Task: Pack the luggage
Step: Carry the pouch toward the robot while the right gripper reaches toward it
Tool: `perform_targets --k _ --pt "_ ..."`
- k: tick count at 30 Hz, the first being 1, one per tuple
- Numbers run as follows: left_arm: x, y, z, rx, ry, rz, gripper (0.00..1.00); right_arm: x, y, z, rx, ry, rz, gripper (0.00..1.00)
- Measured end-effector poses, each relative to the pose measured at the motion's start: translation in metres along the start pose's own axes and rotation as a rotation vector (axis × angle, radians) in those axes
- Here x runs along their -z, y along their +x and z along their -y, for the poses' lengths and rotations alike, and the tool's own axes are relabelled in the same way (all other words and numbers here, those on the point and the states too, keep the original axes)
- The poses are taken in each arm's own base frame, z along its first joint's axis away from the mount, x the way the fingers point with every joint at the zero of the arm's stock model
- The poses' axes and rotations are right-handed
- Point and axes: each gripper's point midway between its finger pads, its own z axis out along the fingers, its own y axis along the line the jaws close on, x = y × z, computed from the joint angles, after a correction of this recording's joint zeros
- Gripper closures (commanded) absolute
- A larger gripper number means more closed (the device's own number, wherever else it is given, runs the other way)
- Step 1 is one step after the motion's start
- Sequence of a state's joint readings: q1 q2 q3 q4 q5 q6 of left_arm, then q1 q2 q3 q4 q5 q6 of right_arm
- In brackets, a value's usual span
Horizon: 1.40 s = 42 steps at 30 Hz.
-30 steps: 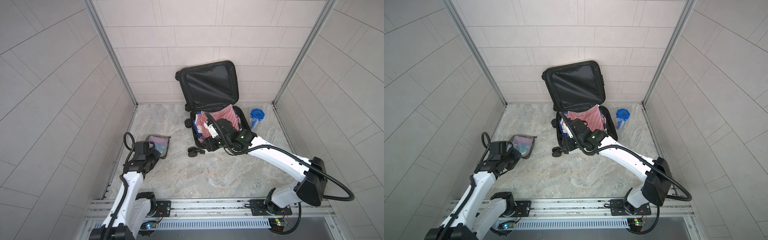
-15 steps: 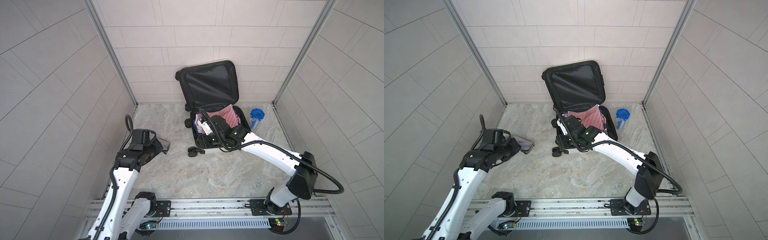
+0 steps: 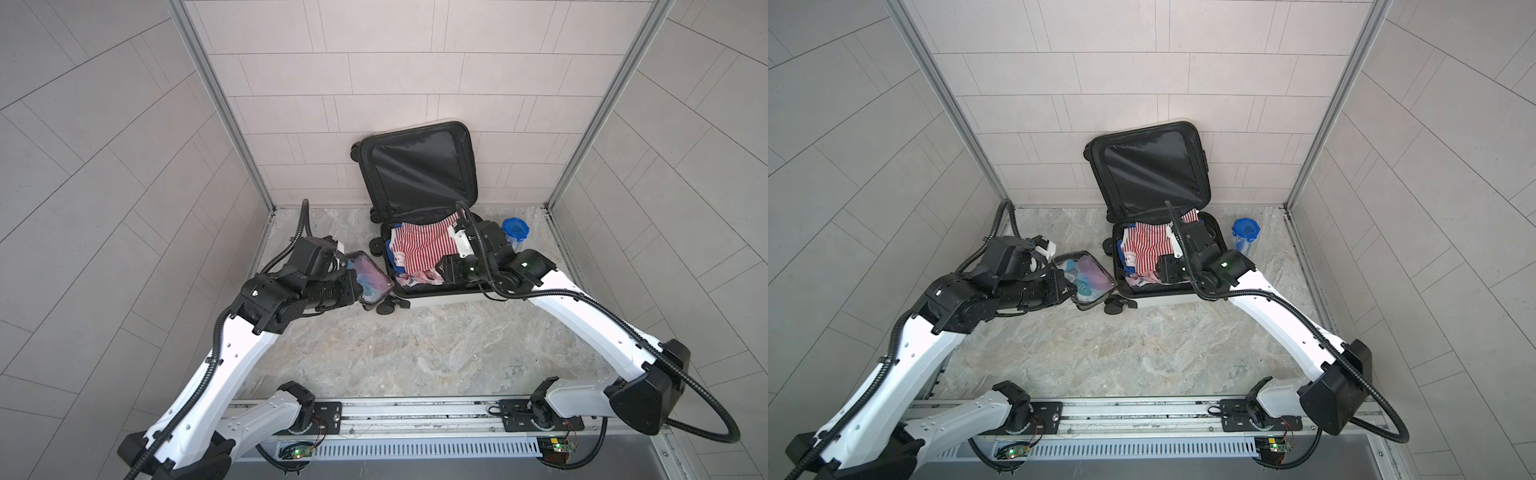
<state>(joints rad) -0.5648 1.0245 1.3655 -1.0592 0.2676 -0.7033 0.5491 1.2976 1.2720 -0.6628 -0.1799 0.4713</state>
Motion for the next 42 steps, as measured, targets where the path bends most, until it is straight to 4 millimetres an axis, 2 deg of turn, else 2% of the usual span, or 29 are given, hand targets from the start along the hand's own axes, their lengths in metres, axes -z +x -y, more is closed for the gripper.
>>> perform_targets --k 3,8,14,17,19,24,29,34,36,38,39,41,42 --pt "-0.004 0.014 0.024 -0.056 0.057 -0.046 1.00 0.008 0.008 0.028 -0.053 0.039 0.001 0.40" --pt "-0.034 0.047 0.072 -0.143 0.148 -0.172 1.00 0.022 0.025 0.071 -0.145 0.108 -0.004 0.40" --pt "-0.071 0.087 0.117 -0.202 0.253 -0.283 1.00 0.047 0.041 0.091 -0.175 0.154 0.038 0.39" --pt "-0.095 0.111 0.121 -0.193 0.292 -0.330 1.00 0.054 0.043 0.096 -0.184 0.167 0.055 0.39" --pt "-0.116 0.128 0.117 -0.176 0.301 -0.365 1.00 0.054 0.046 0.098 -0.187 0.171 0.053 0.39" --pt "-0.165 0.170 0.082 -0.114 0.263 -0.462 1.00 0.047 0.059 0.102 -0.195 0.176 0.017 0.39" --pt "-0.183 0.189 0.064 -0.090 0.274 -0.498 1.00 0.044 0.066 0.101 -0.200 0.165 -0.005 0.39" --pt "-0.192 0.195 0.043 -0.065 0.247 -0.515 0.99 0.038 0.076 0.097 -0.218 0.129 -0.031 0.38" --pt "-0.195 0.192 0.035 -0.057 0.231 -0.510 0.85 0.035 0.081 0.096 -0.228 0.115 -0.039 0.39" --pt "-0.196 0.189 0.025 -0.057 0.202 -0.500 0.56 0.032 0.087 0.095 -0.241 0.102 -0.048 0.38" --pt "-0.196 0.187 0.021 -0.058 0.185 -0.495 0.48 0.030 0.090 0.095 -0.248 0.096 -0.053 0.38" --pt "-0.196 0.185 0.012 -0.063 0.149 -0.488 0.39 0.026 0.098 0.095 -0.258 0.088 -0.067 0.38" --pt "-0.196 0.184 0.007 -0.064 0.133 -0.487 0.39 0.024 0.103 0.096 -0.265 0.084 -0.078 0.37"
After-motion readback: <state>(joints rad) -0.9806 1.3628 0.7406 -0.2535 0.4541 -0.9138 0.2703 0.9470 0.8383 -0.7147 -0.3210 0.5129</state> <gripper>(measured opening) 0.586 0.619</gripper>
